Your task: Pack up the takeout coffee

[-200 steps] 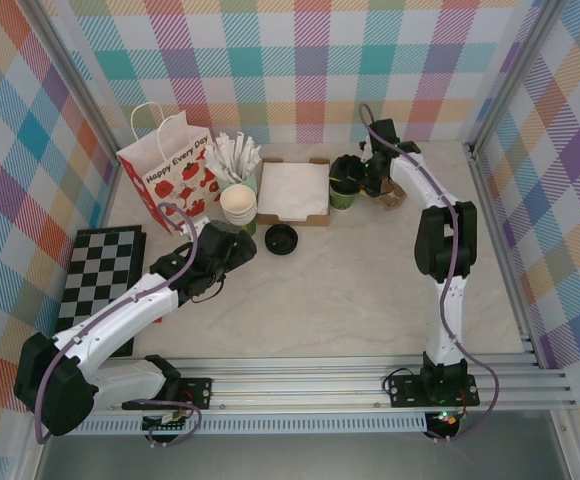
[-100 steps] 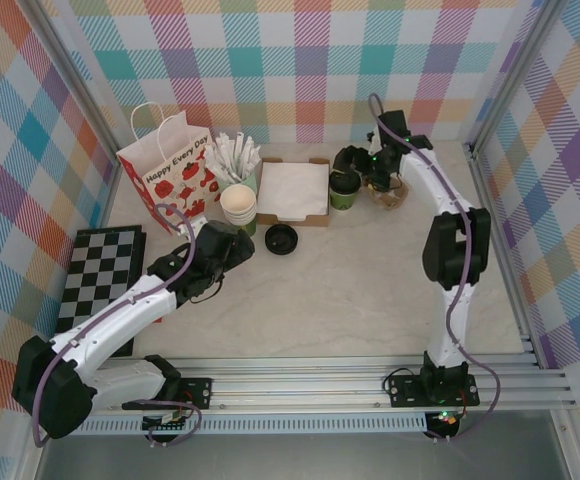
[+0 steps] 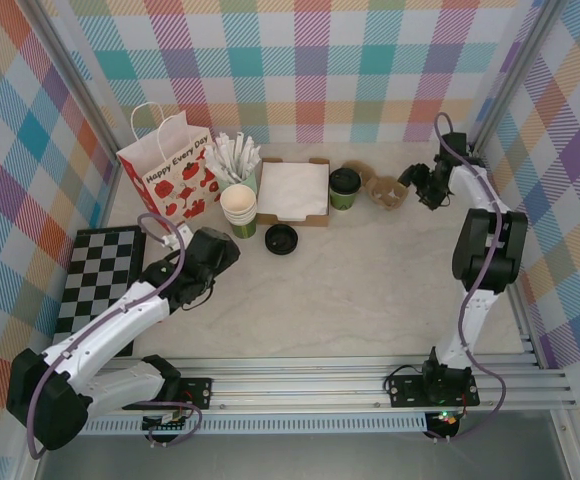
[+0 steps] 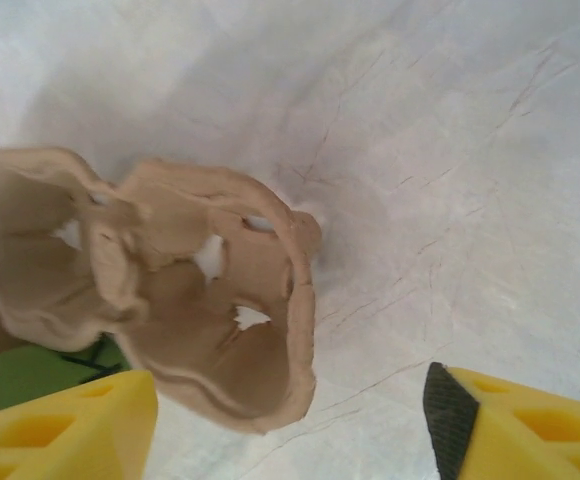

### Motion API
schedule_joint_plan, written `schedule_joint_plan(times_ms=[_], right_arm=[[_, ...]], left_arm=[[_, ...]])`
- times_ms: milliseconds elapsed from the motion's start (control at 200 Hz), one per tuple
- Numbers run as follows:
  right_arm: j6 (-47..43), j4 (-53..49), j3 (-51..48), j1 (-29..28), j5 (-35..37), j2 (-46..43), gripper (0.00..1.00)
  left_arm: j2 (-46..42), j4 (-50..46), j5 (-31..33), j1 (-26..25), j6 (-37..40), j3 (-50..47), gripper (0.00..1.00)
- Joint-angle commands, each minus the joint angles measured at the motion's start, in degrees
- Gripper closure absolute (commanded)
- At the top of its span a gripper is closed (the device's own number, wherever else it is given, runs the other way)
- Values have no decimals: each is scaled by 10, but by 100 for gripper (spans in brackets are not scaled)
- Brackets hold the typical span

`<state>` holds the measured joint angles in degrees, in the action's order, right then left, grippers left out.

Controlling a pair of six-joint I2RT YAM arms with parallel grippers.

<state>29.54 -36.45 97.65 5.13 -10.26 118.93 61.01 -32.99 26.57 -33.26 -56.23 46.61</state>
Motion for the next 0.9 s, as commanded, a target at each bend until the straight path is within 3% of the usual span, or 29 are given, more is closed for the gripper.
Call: schedule_joint_plan(times_ms=[0, 150, 315, 435, 895], right_arm=[[-31, -24, 50, -10, -50, 47, 32], [-19, -35, 94, -12, -69, 94, 37], [-39, -35, 94, -13, -43, 101, 57], [-56, -28, 66, -13, -18, 84, 64], [-79, -10, 13, -3, 33, 47, 84]], left_arm=[[-16, -17, 24, 12, -22, -6, 0], [-17, -21, 6, 28, -24, -9, 0], [-15, -16, -19, 45, -22, -18, 0], [-16, -15, -23, 53, -24, -23, 0], [-24, -18, -38, 71, -23, -35, 0]])
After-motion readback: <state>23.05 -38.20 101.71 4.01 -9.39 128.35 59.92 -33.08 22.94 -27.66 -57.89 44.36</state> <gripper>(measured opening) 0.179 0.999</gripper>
